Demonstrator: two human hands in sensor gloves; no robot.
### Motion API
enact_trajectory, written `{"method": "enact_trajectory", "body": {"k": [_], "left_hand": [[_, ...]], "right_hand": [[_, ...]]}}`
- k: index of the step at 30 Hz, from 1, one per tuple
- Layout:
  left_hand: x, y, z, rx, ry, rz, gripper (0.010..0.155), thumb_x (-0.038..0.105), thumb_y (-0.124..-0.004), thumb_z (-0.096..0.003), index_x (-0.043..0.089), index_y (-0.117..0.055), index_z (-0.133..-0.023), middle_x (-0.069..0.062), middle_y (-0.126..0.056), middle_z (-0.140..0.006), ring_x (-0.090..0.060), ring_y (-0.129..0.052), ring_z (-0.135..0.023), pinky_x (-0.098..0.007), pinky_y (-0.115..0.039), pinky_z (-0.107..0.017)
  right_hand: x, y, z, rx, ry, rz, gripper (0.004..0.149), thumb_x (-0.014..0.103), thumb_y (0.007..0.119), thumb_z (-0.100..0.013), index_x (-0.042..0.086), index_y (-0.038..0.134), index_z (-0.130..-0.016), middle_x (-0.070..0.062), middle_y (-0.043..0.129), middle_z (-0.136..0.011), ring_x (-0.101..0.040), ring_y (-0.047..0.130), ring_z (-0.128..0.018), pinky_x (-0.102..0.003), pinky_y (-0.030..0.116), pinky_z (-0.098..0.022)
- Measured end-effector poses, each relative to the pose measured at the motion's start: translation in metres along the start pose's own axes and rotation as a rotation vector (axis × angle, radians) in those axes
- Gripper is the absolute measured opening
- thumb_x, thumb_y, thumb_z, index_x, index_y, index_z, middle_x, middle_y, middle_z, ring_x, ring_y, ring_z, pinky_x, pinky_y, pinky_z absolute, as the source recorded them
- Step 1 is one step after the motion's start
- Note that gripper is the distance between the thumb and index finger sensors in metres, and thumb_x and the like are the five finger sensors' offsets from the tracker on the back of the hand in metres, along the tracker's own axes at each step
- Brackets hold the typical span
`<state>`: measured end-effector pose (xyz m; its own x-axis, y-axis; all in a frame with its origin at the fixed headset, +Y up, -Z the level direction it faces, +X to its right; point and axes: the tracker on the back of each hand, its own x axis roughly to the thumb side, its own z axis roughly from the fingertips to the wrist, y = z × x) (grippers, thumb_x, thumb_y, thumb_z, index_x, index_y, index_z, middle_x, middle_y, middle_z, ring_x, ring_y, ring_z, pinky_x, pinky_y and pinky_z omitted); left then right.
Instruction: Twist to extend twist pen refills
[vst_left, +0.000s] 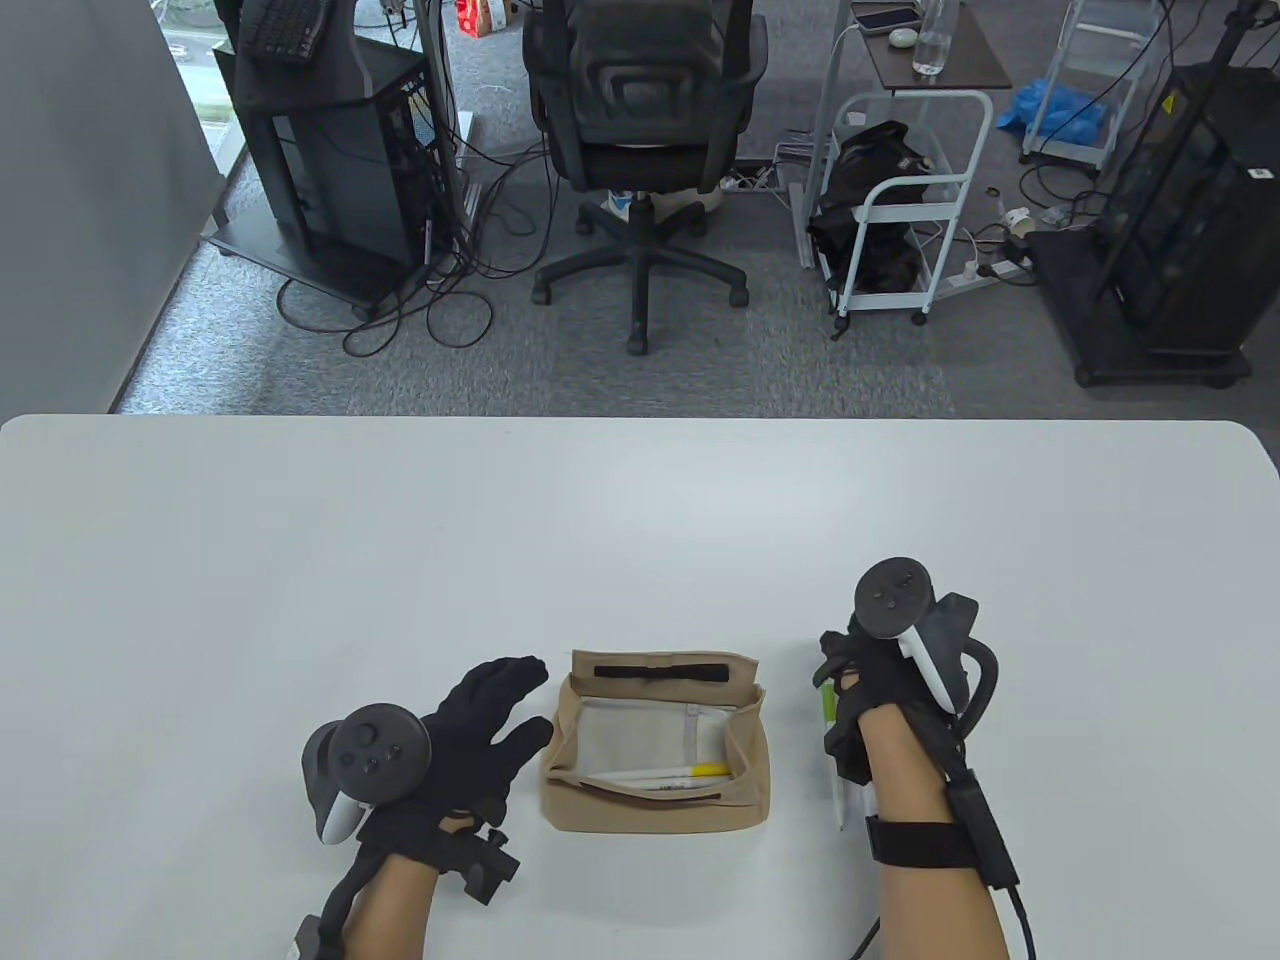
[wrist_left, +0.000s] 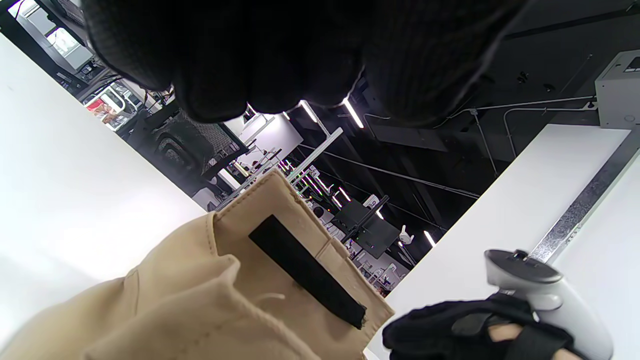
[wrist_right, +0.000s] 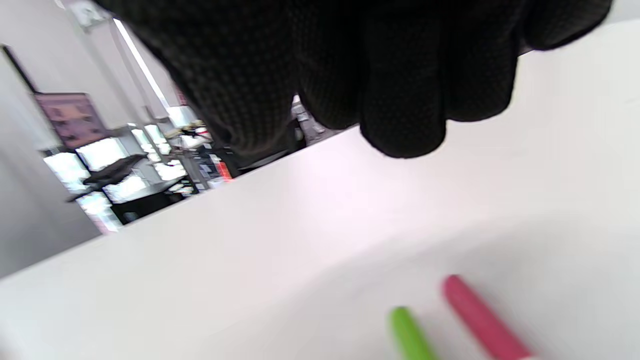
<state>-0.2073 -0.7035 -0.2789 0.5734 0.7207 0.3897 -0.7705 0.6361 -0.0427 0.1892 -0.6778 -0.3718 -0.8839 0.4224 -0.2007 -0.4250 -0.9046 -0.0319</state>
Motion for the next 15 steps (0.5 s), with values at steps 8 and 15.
{"method": "enact_trajectory", "body": {"k": [8, 15], "left_hand": [[0.001, -0.003, 0.000, -0.014, -0.005, -0.014, 0.068, 0.042, -0.085, -0.0433, 0.006, -0.072, -0.100, -0.024, -0.074, -0.099, -0.047, -0.085, -0.086, -0.061, -0.070, -0.061], [0.003, -0.006, -0.001, -0.026, -0.009, -0.029, 0.068, 0.042, -0.085, -0.0434, 0.006, -0.073, -0.100, -0.023, -0.074, -0.099, -0.047, -0.085, -0.086, -0.061, -0.071, -0.061]], "right_hand": [[0.046, 0.002, 0.022, 0.092, -0.197, -0.030, 0.061, 0.035, 0.093, -0.044, -0.007, 0.084, -0.088, -0.032, 0.092, -0.080, -0.056, 0.080, -0.076, -0.074, 0.060, -0.058], [0.054, 0.034, 0.019, 0.165, -0.196, 0.087, 0.059, 0.034, 0.094, -0.044, -0.004, 0.085, -0.088, -0.030, 0.093, -0.079, -0.055, 0.080, -0.076, -0.074, 0.060, -0.058]]}}
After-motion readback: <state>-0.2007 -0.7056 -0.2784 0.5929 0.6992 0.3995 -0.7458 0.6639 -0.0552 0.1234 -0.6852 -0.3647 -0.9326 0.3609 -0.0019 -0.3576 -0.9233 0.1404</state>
